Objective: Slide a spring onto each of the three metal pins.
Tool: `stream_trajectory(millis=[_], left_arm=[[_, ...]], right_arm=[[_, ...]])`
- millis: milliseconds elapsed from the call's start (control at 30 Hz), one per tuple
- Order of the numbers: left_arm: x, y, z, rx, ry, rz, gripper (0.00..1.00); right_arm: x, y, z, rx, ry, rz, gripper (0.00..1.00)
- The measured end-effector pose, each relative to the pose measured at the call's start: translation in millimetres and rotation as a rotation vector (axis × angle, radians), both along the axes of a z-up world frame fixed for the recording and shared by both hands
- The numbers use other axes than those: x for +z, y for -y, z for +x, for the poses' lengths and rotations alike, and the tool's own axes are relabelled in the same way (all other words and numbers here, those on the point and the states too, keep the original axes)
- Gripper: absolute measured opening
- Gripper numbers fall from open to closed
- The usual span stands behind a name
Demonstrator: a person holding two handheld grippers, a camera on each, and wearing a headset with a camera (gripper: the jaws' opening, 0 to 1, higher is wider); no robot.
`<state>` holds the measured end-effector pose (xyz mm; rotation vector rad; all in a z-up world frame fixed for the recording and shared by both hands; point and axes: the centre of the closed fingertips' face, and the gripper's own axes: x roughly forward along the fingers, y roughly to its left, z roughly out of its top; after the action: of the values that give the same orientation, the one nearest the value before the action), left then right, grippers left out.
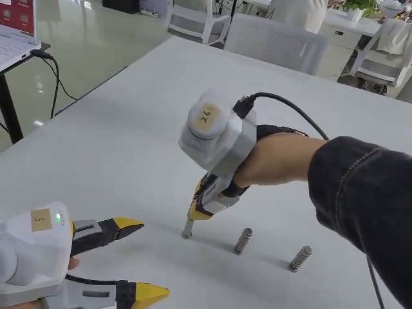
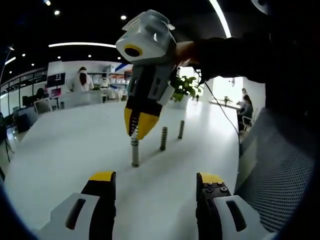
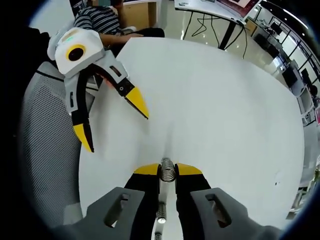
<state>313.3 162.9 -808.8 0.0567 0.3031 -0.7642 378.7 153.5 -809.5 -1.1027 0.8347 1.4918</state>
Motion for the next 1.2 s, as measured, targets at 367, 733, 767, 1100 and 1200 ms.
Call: stream_trajectory(millis=[367, 733, 767, 1100, 1200], left_arm=[[-0.5, -0.8, -0.1, 0.002, 0.000, -0.004, 0.60], [-2.6, -2.4, -0.5, 0.004, -0.006, -0.003, 0.59], [-2.6, -2.4, -0.4, 0.004, -0.006, -0.002, 0.59], [-4.1, -2.9, 0.1, 0.003, -0.012, -0.002, 0.59], [-4.5, -3.0, 0.0, 0.002, -0.014, -0.001, 0.59]], right_arm=[[-16.5, -0.2, 2.6, -0.010, 0.008, -0.028, 0.09], [-33.3, 2.6, 0.9, -0.028, -0.013, -0.044, 0.09], [-34.2, 2.4, 0.8, -0.029, -0.014, -0.043, 0.09], [-44.7, 1.7, -1.1, -0.038, -0.024, -0.039, 0.09], [-44.3, 0.1, -0.9, -0.045, -0.029, -0.031, 0.09]])
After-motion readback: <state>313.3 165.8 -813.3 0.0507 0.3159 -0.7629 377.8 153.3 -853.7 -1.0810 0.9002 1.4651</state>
